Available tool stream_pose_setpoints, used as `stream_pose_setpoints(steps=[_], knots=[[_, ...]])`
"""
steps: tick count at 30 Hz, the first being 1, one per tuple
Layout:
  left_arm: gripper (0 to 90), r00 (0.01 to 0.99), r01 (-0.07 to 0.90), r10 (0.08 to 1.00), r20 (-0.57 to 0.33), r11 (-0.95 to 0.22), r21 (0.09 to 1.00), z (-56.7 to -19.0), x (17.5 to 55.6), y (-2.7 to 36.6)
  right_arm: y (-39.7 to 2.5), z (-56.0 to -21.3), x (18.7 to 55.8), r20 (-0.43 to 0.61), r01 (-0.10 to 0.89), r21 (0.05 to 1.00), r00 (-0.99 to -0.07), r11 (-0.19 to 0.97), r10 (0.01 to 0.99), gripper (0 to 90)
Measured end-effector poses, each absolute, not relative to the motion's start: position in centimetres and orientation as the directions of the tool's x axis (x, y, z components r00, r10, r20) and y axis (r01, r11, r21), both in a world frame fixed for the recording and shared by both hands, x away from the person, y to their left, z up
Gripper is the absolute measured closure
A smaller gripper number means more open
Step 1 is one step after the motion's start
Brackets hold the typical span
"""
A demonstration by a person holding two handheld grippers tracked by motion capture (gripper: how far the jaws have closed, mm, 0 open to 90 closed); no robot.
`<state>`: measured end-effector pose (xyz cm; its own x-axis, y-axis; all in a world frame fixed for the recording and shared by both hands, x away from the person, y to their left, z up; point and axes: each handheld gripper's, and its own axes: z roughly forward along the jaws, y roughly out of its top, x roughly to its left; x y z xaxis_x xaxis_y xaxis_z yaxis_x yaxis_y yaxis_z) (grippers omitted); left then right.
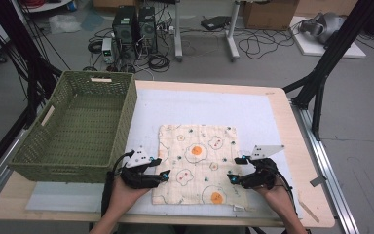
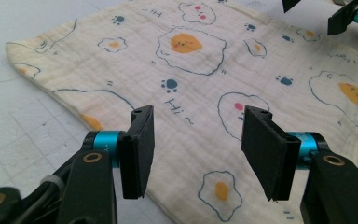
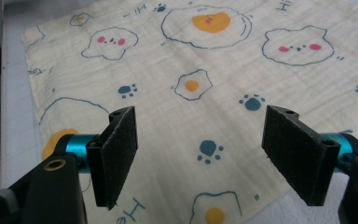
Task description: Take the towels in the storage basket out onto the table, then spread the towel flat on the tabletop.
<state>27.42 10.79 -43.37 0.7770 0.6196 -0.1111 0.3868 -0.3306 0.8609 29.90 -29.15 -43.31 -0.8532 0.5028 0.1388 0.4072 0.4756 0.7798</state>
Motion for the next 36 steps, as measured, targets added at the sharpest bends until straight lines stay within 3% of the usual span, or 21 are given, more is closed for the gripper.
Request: stream_pose_setpoints(steps=[9,18,31,36], knots=[[44.7,0.777,0.388,0.619,-0.113,-0.329,0.861,-43.4,27.5,10.9,-28.8,-43.6,29.7,0.136,0.394,0.764,-0.873,0.512,0.469,32.5],[45.1,0.78,0.39,0.617,-0.11,-0.34,0.856,-43.4,27.5,10.9,-27.6,-44.2,27.6,0.089,0.303,0.704,-0.935,0.642,0.343,50.7],[45.5,0.786,0.389,0.608,-0.11,-0.349,0.852,-43.5,27.3,10.7,-28.1,-44.0,27.6,0.069,0.273,0.694,-0.946,0.666,0.316,84.8],[45.5,0.787,0.388,0.607,-0.112,-0.346,0.854,-43.4,27.2,10.8,-28.4,-44.1,27.5,0.077,0.274,0.698,-0.948,0.662,0.31,86.6]])
